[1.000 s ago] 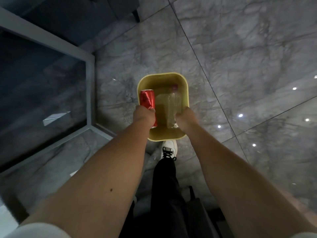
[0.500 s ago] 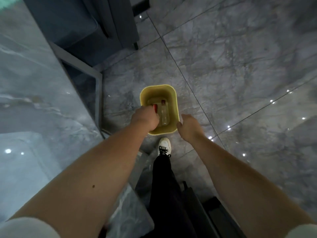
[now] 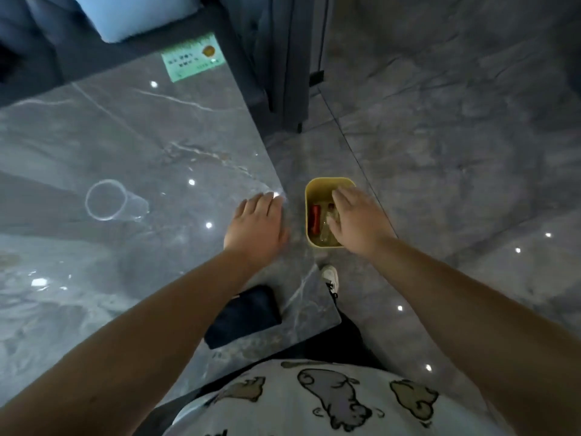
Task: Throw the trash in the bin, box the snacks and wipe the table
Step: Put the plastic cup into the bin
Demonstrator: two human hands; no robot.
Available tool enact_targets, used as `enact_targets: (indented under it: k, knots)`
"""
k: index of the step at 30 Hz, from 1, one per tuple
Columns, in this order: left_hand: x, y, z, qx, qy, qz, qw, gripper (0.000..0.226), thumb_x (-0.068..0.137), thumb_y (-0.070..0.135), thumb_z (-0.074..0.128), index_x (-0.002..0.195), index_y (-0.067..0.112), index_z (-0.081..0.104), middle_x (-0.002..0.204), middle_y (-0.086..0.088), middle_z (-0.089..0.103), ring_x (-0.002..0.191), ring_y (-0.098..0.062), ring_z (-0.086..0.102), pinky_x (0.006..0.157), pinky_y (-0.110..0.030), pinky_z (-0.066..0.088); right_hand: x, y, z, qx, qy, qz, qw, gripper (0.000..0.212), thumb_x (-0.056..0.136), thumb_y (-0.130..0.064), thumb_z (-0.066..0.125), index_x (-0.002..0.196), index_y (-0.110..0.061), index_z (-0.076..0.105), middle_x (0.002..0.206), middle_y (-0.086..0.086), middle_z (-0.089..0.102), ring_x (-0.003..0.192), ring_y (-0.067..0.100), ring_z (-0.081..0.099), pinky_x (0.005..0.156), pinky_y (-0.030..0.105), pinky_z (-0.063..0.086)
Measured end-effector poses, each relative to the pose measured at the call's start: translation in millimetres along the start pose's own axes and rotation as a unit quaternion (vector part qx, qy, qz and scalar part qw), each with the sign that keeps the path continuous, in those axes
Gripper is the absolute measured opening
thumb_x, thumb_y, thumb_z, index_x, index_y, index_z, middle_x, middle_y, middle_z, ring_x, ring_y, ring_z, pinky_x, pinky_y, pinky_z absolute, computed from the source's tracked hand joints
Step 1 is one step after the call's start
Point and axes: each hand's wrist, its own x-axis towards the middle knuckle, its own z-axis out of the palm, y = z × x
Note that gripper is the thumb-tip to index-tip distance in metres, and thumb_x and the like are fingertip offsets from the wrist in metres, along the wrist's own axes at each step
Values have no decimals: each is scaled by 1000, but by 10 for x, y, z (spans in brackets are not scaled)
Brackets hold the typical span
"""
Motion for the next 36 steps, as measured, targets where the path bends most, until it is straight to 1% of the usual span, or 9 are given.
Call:
enact_targets:
  k: [2, 6, 10, 12, 17, 21, 29, 34, 36]
  knots:
    - [-282, -237, 0, 9, -7, -29, 1000, 65, 95, 44, 40, 147, 7, 27, 152, -14, 32, 140, -31, 25, 116, -45, 19, -1, -301, -14, -26, 9, -36, 999, 61, 96, -41, 40, 145, -6, 29, 152, 12, 30, 140, 30, 24, 113, 43, 20]
    - [-772, -700, 10, 20, 2, -80, 997, 67, 95, 46, 38, 148, 9, 24, 154, -12, 29, 142, -29, 22, 116, -43, 17, 9, -904, 32, -43, 16, -92, 995, 63, 95, -42, 43, 144, -4, 30, 151, 15, 32, 139, 31, 25, 114, 41, 18]
    - [-1175, -1111, 25, 24, 14, -114, 993, 67, 95, 47, 37, 148, 9, 25, 153, -12, 31, 141, -30, 25, 116, -43, 18, 66, -1424, 87, -56, 24, -133, 989, 63, 93, -42, 48, 141, -4, 36, 147, 16, 38, 137, 34, 29, 115, 47, 20]
    - [-1346, -1303, 39, 26, 19, -129, 991, 67, 94, 47, 37, 148, 9, 27, 153, -13, 33, 141, -30, 26, 115, -43, 20, 110, -1663, 113, -59, 26, -136, 989, 64, 93, -44, 46, 143, -6, 33, 150, 14, 35, 139, 32, 27, 115, 48, 19]
    - [-1624, -1739, 73, 10, 31, -167, 985, 66, 93, 46, 41, 146, 8, 31, 150, -13, 37, 138, -30, 31, 113, -43, 22, 300, -2165, 177, -35, 35, -139, 989, 66, 95, -43, 46, 146, -6, 27, 153, 13, 29, 142, 28, 21, 115, 38, 14]
    - [-1693, -2038, 127, -10, 43, -183, 982, 64, 92, 44, 44, 144, 9, 32, 147, -12, 40, 136, -29, 33, 113, -41, 24, 547, -2502, 198, -20, 38, -144, 989, 69, 94, -45, 46, 147, -7, 24, 154, 14, 27, 142, 28, 21, 115, 39, 17]
    - [-1594, -2154, 413, -34, 24, -200, 979, 66, 95, 47, 33, 147, 8, 29, 154, -13, 29, 141, -31, 23, 115, -42, 16, 1141, -3023, 265, 75, 14, -129, 989, 88, 83, -54, 61, 147, -7, 22, 153, 15, 29, 140, 30, 26, 112, 39, 24]
    - [-1605, -2167, 514, -31, 46, -198, 979, 65, 93, 47, 30, 145, 7, 35, 152, -14, 34, 141, -32, 25, 115, -44, 18, 1366, -3184, 391, 195, 2, -98, 976, 106, 67, -54, 76, 148, -12, 22, 151, 10, 33, 137, 24, 32, 111, 37, 29]
    - [-1610, -2163, 519, -31, 53, -195, 979, 64, 94, 46, 33, 144, 7, 36, 151, -14, 35, 141, -32, 26, 115, -44, 18, 1398, -3218, 433, 232, 14, -93, 968, 105, 65, -52, 78, 146, -13, 25, 149, 7, 37, 135, 22, 36, 109, 37, 32]
